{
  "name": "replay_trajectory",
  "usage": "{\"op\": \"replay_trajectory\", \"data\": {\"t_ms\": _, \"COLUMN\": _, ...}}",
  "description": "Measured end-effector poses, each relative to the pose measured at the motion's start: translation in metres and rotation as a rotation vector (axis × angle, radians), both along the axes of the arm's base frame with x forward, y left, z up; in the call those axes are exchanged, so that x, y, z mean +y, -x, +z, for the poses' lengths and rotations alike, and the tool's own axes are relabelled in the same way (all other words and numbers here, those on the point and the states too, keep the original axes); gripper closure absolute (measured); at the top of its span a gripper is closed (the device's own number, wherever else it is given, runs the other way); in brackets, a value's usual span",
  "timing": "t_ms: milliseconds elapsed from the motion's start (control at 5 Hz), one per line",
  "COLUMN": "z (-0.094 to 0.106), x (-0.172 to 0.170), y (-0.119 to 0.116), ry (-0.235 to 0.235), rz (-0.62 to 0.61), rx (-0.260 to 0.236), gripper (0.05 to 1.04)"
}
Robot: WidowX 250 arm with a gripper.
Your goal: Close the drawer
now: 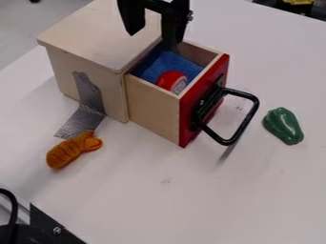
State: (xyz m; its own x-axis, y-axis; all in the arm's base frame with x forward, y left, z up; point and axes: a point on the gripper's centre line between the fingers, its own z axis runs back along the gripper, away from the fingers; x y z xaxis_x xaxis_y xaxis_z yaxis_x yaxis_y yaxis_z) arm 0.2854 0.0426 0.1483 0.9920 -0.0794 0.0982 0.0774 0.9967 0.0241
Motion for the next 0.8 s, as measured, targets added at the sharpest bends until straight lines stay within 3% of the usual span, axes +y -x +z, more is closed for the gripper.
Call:
{"op": "replay_trajectory", "data": {"t_ms": 200, "z": -0.009, "x": -0.001, "y": 0.002, "ry": 0.005, "rz": -0.002, "rx": 0.033, "gripper": 0.084}}
{"op": "replay_trajectory", "data": {"t_ms": 400, "z": -0.024, "x": -0.041, "y": -0.018, "ry": 0.01, "rz": -0.096, "rx": 0.07, "gripper": 0.084}}
{"op": "replay_trajectory", "data": {"t_ms": 800, "z": -0.049, "x": -0.142, "y": -0.048, "ry": -0.038, "rz": -0.244, "rx": 0.103, "gripper": 0.084}}
